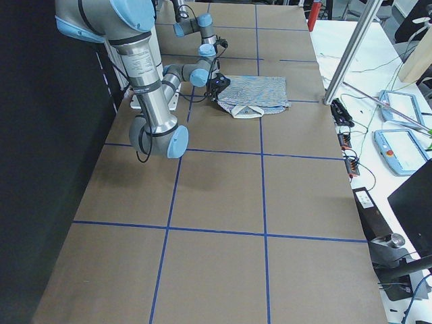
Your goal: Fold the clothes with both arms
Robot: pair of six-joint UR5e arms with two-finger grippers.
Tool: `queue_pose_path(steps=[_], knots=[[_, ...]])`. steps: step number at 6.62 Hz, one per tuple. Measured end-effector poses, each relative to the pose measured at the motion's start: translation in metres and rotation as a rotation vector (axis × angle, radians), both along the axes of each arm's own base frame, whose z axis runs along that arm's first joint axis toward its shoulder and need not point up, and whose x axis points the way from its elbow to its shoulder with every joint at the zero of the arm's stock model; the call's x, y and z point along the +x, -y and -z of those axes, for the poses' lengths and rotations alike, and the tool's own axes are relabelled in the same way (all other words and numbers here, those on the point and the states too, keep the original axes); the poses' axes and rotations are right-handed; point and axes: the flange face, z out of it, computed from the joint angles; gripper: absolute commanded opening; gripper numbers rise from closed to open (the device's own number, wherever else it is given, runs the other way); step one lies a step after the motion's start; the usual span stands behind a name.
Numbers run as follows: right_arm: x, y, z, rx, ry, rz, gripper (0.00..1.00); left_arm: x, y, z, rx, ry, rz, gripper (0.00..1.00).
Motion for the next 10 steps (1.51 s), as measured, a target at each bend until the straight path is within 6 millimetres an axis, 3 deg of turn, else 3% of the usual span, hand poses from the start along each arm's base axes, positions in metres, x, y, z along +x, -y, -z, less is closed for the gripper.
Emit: queue_pose_path(steps=[1, 2, 5, 8, 9, 10], knots=[[0.0, 0.0, 0.0, 0.0, 0.0, 0.0, 0.0, 0.008, -0.011, -0.002, -0.009, 0.011, -0.018, 0.43], [0.0, 0.0, 0.0, 0.0, 0.001, 0.0, 0.0, 0.015, -0.016, -0.002, -0.019, 0.026, -0.027, 0.0], [0.0, 0.0, 0.0, 0.001, 0.002, 0.0, 0.0, 0.018, -0.013, 0.007, -0.037, 0.03, -0.013, 0.0], [0.003, -0.001, 0.003, 0.003, 0.009, -0.001, 0.0, -0.001, 0.002, 0.023, -0.029, -0.002, 0.021, 0.0], [0.011, -0.003, 0.006, 0.006, 0.022, -0.004, 0.0, -0.015, -0.001, 0.041, -0.023, -0.031, 0.025, 0.0], [0.032, -0.011, 0.011, 0.011, 0.05, -0.009, 0.0, -0.034, -0.008, 0.069, -0.026, -0.059, 0.029, 0.0]])
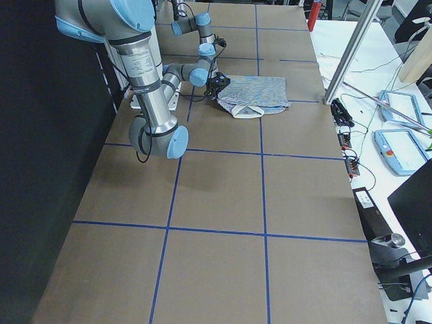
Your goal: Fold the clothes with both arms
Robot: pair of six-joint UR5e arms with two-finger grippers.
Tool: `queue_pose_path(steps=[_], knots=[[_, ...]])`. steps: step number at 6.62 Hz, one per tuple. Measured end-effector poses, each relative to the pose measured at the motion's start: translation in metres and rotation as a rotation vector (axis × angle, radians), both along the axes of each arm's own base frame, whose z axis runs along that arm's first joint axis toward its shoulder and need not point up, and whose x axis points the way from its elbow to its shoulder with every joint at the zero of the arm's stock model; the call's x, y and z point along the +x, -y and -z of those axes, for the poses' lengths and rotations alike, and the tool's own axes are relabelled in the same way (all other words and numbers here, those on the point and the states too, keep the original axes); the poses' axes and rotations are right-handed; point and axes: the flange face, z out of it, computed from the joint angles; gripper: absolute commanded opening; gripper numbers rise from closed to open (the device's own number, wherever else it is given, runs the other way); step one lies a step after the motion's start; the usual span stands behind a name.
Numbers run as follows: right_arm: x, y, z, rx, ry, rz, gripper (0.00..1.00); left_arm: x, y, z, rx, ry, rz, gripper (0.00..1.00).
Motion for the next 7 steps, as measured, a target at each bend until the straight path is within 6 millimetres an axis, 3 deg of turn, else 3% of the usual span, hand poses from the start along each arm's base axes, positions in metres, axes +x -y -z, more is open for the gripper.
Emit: queue_pose_path(steps=[1, 2, 3, 4, 6, 7], knots=[[0.028, -0.006, 0.009, 0.007, 0.038, -0.012, 0.0, -0.02, -0.005, 0.029, -0.001, -0.017, 0.005, 0.0], [0.047, 0.013, 0.016, 0.011, 0.055, -0.052, 0.0, -0.031, 0.012, 0.047, 0.034, -0.012, 0.023, 0.0], [0.052, 0.059, 0.023, -0.001, 0.051, -0.111, 0.0, -0.034, 0.055, 0.056, 0.091, 0.018, 0.066, 0.0], [0.048, 0.117, 0.032, -0.026, 0.037, -0.153, 0.0, -0.034, 0.109, 0.058, 0.144, 0.062, 0.114, 0.0], [0.031, 0.219, 0.045, -0.06, -0.017, -0.188, 0.0, -0.026, 0.205, 0.037, 0.22, 0.117, 0.181, 0.0], [0.019, 0.261, 0.044, -0.06, -0.03, -0.196, 0.47, -0.017, 0.236, 0.021, 0.245, 0.133, 0.194, 0.0]])
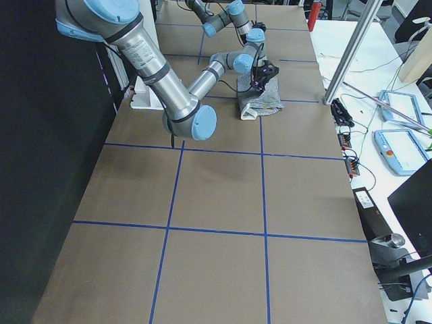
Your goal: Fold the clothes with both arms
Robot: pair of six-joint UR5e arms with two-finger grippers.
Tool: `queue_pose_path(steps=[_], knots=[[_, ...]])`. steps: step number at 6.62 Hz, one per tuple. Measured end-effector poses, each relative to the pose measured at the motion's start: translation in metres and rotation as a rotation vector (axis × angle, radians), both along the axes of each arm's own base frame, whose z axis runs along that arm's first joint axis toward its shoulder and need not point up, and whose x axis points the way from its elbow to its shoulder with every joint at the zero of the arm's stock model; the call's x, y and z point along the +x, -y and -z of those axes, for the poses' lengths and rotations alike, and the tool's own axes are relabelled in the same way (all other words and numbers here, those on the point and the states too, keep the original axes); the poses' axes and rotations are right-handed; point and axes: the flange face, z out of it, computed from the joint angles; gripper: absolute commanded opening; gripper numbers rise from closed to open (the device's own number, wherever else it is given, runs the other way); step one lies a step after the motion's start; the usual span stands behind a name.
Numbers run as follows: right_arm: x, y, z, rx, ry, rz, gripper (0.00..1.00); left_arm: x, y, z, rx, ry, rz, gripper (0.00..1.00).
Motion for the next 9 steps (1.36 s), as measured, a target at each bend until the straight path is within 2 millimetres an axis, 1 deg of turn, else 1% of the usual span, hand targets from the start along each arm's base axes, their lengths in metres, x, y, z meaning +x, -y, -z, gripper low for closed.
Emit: queue_pose_path(steps=[1, 2, 3, 4, 5, 6, 7, 8, 9], knots=[[-0.008, 0.031, -0.012, 0.016, -0.016, 0.026, 0.99, 0.009, 0.021, -0.015, 0.012, 0.029, 0.001, 0.16], [-0.016, 0.052, -0.024, 0.042, -0.035, 0.073, 1.0, 0.022, 0.042, -0.031, 0.025, 0.06, -0.004, 0.58], [-0.027, 0.073, -0.032, 0.078, -0.044, 0.109, 1.0, 0.036, 0.07, -0.046, 0.046, 0.087, -0.005, 0.61], [-0.024, 0.098, -0.038, 0.12, -0.039, 0.131, 1.0, 0.032, 0.103, -0.053, 0.074, 0.105, 0.01, 0.61], [-0.001, 0.122, -0.039, 0.142, -0.022, 0.153, 1.0, 0.015, 0.127, -0.051, 0.09, 0.097, 0.017, 0.59], [0.021, 0.136, -0.038, 0.144, 0.003, 0.172, 0.99, 0.002, 0.136, -0.046, 0.102, 0.063, 0.002, 0.1], [0.029, 0.129, -0.036, 0.152, 0.029, 0.184, 0.38, -0.001, 0.129, -0.035, 0.116, 0.014, -0.021, 0.0], [0.03, 0.097, -0.038, 0.172, 0.055, 0.204, 0.0, 0.002, 0.112, -0.025, 0.123, -0.027, -0.059, 0.0], [0.019, 0.054, -0.044, 0.194, 0.073, 0.242, 0.0, 0.011, 0.094, -0.025, 0.125, -0.045, -0.105, 0.0]])
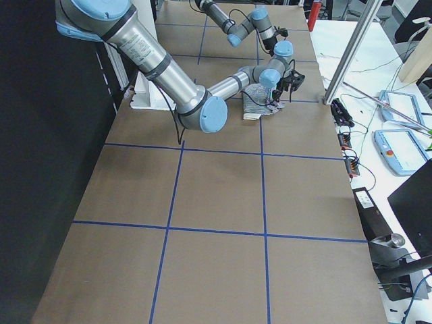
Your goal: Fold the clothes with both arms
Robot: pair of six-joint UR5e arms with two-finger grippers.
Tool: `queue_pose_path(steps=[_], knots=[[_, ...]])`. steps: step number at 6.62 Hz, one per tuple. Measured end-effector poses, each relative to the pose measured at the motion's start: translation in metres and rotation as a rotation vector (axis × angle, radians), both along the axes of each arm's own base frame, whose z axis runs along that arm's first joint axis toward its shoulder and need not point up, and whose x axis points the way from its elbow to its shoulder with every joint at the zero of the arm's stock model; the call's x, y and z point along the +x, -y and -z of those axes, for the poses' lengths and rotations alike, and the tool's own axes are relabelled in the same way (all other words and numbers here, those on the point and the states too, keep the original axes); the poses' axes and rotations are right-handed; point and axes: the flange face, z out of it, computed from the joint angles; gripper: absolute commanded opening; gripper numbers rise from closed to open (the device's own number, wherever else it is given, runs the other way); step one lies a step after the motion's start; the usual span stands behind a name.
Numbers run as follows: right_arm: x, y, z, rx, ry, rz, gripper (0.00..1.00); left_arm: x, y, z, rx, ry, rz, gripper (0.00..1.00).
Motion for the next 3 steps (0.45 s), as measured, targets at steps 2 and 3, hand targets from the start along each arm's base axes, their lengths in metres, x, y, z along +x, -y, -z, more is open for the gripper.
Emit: queue_pose_path(steps=[2, 3], knots=[[-0.05, -0.063, -0.006, 0.061, -0.029, 0.042, 0.0, 0.02, -0.019, -0.002, 0.022, 0.039, -0.086, 0.0], [-0.064, -0.069, -0.011, 0.075, -0.056, 0.034, 0.0, 0.031, -0.023, -0.005, 0.031, 0.064, -0.114, 0.0]])
